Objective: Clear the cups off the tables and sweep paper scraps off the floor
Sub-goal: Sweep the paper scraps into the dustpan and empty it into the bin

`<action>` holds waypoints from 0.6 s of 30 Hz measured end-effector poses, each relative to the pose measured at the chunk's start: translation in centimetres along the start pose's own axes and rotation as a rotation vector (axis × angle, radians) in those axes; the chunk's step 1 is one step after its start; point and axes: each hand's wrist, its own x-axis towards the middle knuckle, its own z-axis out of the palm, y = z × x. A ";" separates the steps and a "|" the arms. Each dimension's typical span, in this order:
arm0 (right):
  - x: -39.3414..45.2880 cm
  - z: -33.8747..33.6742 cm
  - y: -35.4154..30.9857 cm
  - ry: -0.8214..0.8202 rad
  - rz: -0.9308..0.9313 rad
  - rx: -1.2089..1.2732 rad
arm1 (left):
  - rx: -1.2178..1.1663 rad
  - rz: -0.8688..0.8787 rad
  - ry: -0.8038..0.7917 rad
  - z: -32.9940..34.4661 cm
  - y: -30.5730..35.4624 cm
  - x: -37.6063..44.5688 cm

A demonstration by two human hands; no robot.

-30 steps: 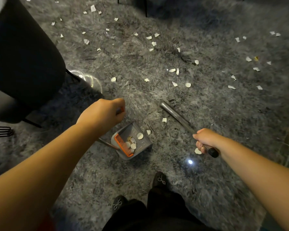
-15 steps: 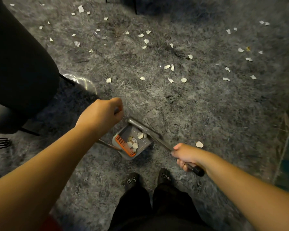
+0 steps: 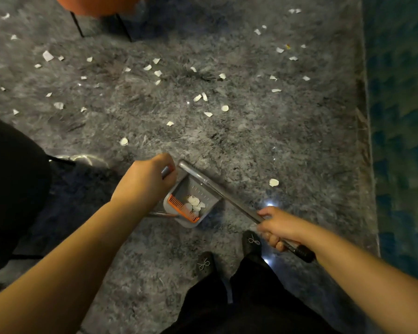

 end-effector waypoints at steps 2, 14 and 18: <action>-0.6 -0.7 0.7 0.055 -0.027 0.045 | 0.008 0.071 -0.025 0.1 1.0 0.8; -3.2 -11.9 4.2 0.279 -0.079 0.238 | 0.128 0.371 -0.189 4.0 13.4 7.8; -2.7 -17.3 5.2 0.310 -0.035 0.244 | 0.155 0.378 -0.256 7.0 18.0 10.0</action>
